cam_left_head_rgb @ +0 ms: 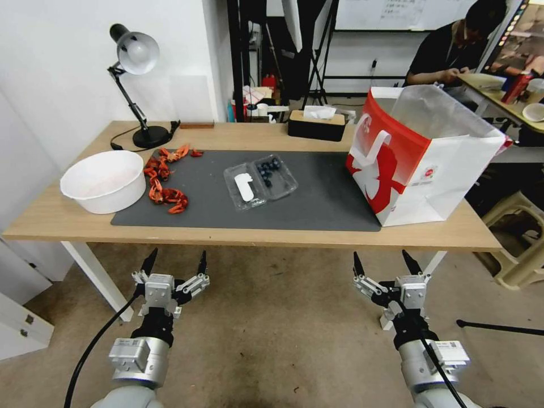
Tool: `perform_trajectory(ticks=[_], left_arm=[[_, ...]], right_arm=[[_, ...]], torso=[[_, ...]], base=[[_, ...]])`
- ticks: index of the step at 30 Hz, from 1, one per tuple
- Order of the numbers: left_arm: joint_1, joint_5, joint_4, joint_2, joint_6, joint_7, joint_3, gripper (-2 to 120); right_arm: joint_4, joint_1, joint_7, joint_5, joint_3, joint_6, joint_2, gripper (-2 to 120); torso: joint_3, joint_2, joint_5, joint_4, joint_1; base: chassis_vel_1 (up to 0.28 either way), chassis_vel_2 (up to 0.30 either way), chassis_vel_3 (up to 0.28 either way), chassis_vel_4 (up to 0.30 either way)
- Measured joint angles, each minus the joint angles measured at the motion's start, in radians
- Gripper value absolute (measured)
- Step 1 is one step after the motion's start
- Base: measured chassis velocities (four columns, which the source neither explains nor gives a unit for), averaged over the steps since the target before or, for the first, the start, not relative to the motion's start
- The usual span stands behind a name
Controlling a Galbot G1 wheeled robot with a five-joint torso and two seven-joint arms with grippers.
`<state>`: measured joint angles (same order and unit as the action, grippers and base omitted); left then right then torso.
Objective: Close the takeout container lid, then place the container into the takeout bag.
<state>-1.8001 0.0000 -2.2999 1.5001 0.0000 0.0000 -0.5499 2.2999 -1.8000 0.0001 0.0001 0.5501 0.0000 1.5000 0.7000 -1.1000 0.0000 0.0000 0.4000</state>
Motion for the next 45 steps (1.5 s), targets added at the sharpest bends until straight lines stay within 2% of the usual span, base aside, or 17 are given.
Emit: perform_trajectory(ticks=[36, 38, 40, 41, 43, 45], left_arm=[[0.000, -0.005, -0.002, -0.001, 0.004, -0.001, 0.000, 100], [0.001, -0.022, -0.009, -0.006, 0.017, -0.008, 0.002, 100], [0.005, -0.091, -0.045, -0.026, 0.069, -0.038, 0.009, 100], [0.005, -0.091, -0.045, -0.026, 0.069, -0.038, 0.009, 100], [0.009, -0.145, -0.075, -0.044, 0.111, -0.061, 0.017, 100], [0.009, -0.155, -0.078, -0.046, 0.118, -0.064, 0.018, 100]], right_arm=[[0.004, -0.002, -0.008, 0.000, 0.000, -0.009, 0.002, 100], [0.011, -0.006, -0.020, 0.000, 0.002, -0.018, 0.006, 100], [0.048, -0.026, -0.086, 0.008, 0.012, -0.068, 0.025, 100], [0.048, -0.026, -0.086, 0.008, 0.012, -0.068, 0.025, 100], [0.099, -0.052, -0.172, 0.018, 0.024, -0.132, 0.052, 100], [0.116, -0.057, -0.201, 0.030, 0.032, -0.148, 0.062, 100]], torso=[[0.000, 0.000, 0.0000, -0.0001, 0.000], [0.000, 0.000, -0.0002, 0.0001, 0.000], [0.000, 0.000, 0.0003, 0.0000, 0.000], [0.000, 0.000, 0.0003, 0.0000, 0.000], [0.000, 0.000, 0.0002, -0.0005, 0.000], [0.000, 0.000, -0.0006, -0.0003, 0.000]], base=[[0.000, 0.000, 0.000, 0.000], [0.000, 0.000, 0.000, 0.000], [0.000, 0.000, 0.000, 0.000], [0.000, 0.000, 0.000, 0.000], [0.000, 0.000, 0.000, 0.000], [0.000, 0.000, 0.000, 0.000]])
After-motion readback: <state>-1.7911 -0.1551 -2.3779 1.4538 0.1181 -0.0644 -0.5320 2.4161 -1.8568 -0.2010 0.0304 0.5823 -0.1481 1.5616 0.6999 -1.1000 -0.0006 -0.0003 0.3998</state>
